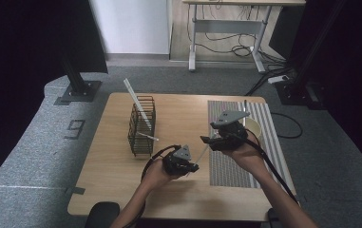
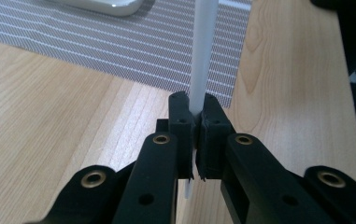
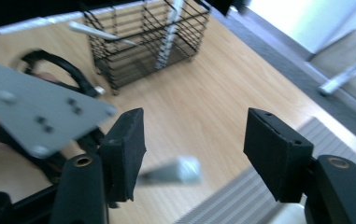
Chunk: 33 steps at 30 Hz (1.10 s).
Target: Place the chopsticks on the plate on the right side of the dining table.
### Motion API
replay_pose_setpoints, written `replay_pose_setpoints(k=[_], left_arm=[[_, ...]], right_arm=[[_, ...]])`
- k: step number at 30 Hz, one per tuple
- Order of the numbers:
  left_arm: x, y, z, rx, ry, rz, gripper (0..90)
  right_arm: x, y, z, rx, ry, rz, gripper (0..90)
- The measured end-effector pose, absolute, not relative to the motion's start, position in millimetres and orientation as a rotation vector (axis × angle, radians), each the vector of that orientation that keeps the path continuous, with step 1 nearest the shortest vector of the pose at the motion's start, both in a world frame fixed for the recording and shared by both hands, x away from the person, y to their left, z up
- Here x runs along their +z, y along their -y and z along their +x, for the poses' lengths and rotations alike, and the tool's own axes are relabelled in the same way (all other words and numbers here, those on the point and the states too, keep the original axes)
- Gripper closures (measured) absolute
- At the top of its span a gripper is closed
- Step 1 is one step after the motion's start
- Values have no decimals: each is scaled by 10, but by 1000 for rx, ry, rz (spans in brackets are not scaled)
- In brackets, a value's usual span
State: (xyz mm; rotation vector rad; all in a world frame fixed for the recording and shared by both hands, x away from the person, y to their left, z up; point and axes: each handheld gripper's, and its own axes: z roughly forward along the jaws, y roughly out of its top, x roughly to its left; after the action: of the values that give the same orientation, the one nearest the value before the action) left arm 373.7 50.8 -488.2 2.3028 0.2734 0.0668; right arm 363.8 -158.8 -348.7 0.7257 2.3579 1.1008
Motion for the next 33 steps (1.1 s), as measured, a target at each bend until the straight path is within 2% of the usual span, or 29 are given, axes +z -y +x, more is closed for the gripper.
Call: replay_pose_setpoints(k=[9,33], left_arm=[[-4842,-640,3724,41,-286,2243,860],[-4855,-829,3703,1,-250,2148,856]], right_arm=[[-3607,1768,3675,1054,-2293,772,324],[-4119,2167,3703,1060,-2276,910,316]])
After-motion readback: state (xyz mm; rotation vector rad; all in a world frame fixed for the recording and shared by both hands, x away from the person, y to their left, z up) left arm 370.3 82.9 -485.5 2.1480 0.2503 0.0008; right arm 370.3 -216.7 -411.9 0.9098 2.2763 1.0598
